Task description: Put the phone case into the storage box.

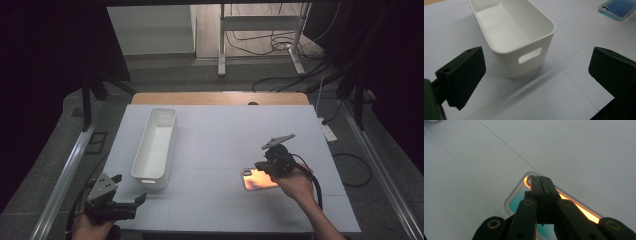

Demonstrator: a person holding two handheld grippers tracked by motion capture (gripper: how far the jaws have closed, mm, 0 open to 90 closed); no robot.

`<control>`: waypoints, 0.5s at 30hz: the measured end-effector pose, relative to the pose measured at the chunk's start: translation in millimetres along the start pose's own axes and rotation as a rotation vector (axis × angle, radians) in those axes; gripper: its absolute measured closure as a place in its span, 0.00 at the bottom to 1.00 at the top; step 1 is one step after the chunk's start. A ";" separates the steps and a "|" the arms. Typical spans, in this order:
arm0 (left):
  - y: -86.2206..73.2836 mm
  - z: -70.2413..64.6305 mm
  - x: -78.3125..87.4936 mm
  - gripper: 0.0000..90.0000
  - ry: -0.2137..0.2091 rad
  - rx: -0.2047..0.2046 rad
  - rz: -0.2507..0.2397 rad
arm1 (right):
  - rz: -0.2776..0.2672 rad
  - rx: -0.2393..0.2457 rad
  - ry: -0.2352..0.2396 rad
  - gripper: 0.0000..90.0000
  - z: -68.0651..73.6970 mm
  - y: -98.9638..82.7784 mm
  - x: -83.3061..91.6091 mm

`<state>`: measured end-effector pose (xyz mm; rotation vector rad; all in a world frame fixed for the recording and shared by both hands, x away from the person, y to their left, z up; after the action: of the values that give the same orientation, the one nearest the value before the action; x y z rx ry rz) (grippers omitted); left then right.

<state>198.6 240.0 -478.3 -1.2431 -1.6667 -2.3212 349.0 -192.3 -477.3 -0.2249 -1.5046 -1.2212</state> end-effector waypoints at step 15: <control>0.0 -0.2 0.0 0.02 0.001 -0.005 0.001 | 0.063 -0.010 -0.012 0.99 -4.9 -13.7 -26.2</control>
<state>198.5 239.8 -478.3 -1.2439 -1.6602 -2.3267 351.6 -190.1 -507.0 -0.2846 -1.4911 -1.1793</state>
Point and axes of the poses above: each handheld gripper's, and its own axes: x roughly backward along the jaws, y roughly out of its top, z roughly to its left, the point moved 3 cm from there along -x, roughly forward along the jaws, and after that the axes turned 10 degrees about -x, right-handed, at the moved point
